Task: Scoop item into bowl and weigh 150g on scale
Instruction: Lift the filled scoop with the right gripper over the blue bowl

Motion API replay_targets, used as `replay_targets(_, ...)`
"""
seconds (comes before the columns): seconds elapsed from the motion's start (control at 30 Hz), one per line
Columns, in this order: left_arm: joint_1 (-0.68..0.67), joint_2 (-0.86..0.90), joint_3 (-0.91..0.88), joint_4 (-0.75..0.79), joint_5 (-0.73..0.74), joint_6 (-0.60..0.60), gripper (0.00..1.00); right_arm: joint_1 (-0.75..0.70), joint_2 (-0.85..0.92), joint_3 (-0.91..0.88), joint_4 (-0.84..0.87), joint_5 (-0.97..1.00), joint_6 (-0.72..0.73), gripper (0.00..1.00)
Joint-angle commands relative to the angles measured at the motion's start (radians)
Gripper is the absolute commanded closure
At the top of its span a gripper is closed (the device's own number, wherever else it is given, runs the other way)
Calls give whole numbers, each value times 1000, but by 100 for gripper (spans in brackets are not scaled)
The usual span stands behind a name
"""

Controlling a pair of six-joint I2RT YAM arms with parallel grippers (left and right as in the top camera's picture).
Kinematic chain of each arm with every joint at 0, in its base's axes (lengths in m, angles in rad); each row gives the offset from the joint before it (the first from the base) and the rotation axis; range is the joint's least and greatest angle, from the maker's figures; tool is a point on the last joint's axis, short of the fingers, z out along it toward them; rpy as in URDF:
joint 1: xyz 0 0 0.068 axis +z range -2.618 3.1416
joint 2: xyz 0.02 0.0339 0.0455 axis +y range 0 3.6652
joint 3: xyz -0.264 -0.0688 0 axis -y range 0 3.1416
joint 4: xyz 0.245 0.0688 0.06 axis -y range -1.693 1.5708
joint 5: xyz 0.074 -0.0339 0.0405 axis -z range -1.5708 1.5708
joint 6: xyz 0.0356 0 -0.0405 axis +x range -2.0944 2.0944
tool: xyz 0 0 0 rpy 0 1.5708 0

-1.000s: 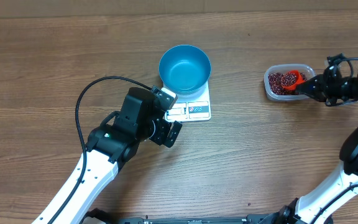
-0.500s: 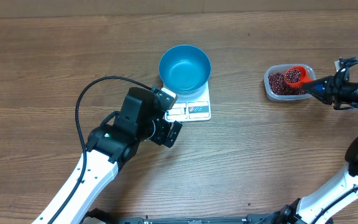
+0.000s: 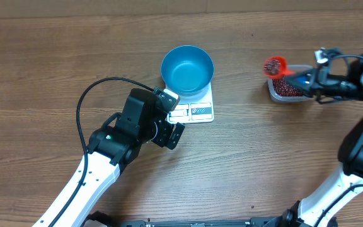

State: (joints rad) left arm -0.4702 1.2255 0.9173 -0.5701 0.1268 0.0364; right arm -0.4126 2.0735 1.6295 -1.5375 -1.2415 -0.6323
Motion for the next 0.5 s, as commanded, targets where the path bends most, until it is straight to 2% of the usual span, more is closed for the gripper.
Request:
replay_targets(0.0, 5, 3, 21, -2, -6, 9, 1, 71, 10, 21, -1, -116, -23, 96)
replay_targets(0.07, 5, 3, 21, -2, -6, 9, 0, 111, 10, 35, 9, -146, -3, 96)
replay_targets(0.2, 5, 3, 21, -2, -6, 9, 0, 193, 10, 61, 103, -150, 129, 96)
replay_targets(0.33, 5, 3, 21, -2, -6, 9, 0, 286, 10, 72, 276, -124, 341, 96)
replay_targets(0.47, 5, 3, 21, -2, -6, 9, 0, 383, 10, 90, 459, -6, 580, 96)
